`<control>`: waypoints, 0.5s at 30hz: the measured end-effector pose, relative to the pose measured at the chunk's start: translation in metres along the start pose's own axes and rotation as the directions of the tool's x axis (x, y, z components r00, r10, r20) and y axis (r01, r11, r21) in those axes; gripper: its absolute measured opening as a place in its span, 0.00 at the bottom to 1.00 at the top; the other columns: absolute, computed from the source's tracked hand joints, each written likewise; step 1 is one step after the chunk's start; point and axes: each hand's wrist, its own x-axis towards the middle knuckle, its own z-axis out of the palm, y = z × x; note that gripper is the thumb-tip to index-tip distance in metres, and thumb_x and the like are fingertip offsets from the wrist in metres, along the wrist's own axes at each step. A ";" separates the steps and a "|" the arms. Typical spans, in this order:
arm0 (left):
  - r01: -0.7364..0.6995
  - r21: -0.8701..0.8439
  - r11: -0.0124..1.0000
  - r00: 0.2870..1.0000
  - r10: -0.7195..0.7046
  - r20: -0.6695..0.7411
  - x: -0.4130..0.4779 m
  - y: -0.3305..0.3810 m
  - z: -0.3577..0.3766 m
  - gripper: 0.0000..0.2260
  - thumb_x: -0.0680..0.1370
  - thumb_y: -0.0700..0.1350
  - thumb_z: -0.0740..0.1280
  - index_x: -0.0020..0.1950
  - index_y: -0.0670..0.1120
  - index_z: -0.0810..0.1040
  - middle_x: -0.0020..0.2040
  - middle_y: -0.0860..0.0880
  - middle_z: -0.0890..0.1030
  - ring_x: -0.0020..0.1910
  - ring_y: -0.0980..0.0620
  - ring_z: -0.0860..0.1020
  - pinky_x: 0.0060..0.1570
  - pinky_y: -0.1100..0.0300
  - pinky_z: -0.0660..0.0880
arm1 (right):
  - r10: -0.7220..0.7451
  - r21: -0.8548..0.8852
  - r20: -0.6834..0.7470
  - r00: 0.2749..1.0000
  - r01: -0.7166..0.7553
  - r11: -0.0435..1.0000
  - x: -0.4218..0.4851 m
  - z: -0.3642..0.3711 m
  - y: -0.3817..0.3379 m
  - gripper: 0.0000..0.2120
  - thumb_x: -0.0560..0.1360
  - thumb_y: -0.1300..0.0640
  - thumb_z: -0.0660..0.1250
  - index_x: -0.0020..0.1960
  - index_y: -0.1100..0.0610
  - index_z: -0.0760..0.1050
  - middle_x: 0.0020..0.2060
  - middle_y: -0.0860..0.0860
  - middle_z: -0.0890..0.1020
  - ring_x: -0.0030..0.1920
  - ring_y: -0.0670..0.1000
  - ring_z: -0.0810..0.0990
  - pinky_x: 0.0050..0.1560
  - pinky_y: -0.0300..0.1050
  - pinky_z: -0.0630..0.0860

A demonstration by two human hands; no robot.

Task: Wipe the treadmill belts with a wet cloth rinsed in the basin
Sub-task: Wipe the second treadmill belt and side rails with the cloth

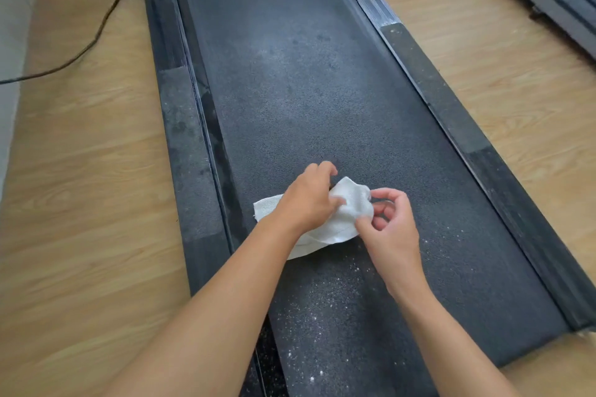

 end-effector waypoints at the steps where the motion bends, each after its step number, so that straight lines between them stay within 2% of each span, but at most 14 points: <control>1: 0.022 0.078 0.997 0.999 -0.025 0.033 -0.002 0.002 0.000 0.22 0.77 0.48 0.75 0.67 0.47 0.71 0.60 0.46 0.74 0.57 0.44 0.77 0.59 0.46 0.75 | -0.052 -0.069 0.039 0.998 0.054 0.996 0.000 -0.002 0.000 0.20 0.73 0.64 0.70 0.57 0.44 0.73 0.44 0.48 0.83 0.43 0.53 0.85 0.48 0.48 0.81; 3: 0.039 0.204 0.978 0.998 -0.050 0.047 -0.001 0.006 0.003 0.21 0.75 0.47 0.76 0.63 0.46 0.70 0.60 0.44 0.74 0.56 0.41 0.78 0.54 0.48 0.75 | -0.107 -0.180 0.086 0.991 0.121 0.976 0.000 -0.003 0.001 0.22 0.73 0.65 0.70 0.57 0.41 0.71 0.43 0.47 0.82 0.41 0.52 0.83 0.46 0.44 0.79; 5: 0.064 0.209 0.976 0.997 -0.071 0.025 0.002 0.010 0.007 0.17 0.75 0.49 0.73 0.59 0.46 0.72 0.57 0.45 0.78 0.56 0.41 0.79 0.49 0.51 0.73 | -0.131 -0.260 0.091 0.987 0.151 0.954 -0.001 -0.005 0.005 0.22 0.73 0.65 0.70 0.56 0.41 0.71 0.42 0.48 0.81 0.40 0.51 0.81 0.44 0.43 0.78; 9: 0.159 0.141 0.977 0.986 -0.151 -0.071 0.005 0.012 0.018 0.10 0.78 0.50 0.72 0.55 0.48 0.78 0.58 0.47 0.77 0.59 0.43 0.78 0.54 0.50 0.74 | -0.097 -0.342 0.068 0.993 0.115 0.933 -0.001 -0.009 0.013 0.21 0.73 0.63 0.70 0.57 0.42 0.70 0.43 0.47 0.82 0.41 0.47 0.80 0.42 0.36 0.75; 11: 0.119 0.142 0.983 0.987 -0.102 -0.121 0.003 0.011 0.024 0.06 0.79 0.48 0.72 0.51 0.48 0.78 0.57 0.47 0.75 0.59 0.44 0.76 0.56 0.50 0.73 | -0.074 -0.374 0.054 0.996 0.089 0.923 0.001 -0.009 0.016 0.20 0.73 0.62 0.70 0.59 0.44 0.69 0.43 0.46 0.81 0.42 0.46 0.80 0.44 0.37 0.74; 13: 0.015 0.130 0.991 0.983 0.009 -0.182 0.003 0.007 0.023 0.05 0.79 0.47 0.71 0.48 0.50 0.76 0.53 0.49 0.76 0.56 0.45 0.75 0.56 0.49 0.72 | -0.048 -0.369 0.032 0.998 0.056 0.928 0.005 -0.009 0.017 0.20 0.74 0.61 0.70 0.60 0.44 0.70 0.44 0.46 0.81 0.42 0.44 0.80 0.44 0.39 0.73; 15: -0.039 -0.083 0.996 0.963 0.015 -0.268 0.002 0.004 0.011 0.05 0.81 0.46 0.69 0.49 0.49 0.74 0.44 0.53 0.77 0.47 0.50 0.76 0.51 0.51 0.71 | -0.051 -0.341 0.032 0.998 0.059 0.938 0.012 -0.006 0.013 0.21 0.74 0.61 0.72 0.62 0.46 0.71 0.44 0.45 0.82 0.43 0.42 0.81 0.44 0.36 0.73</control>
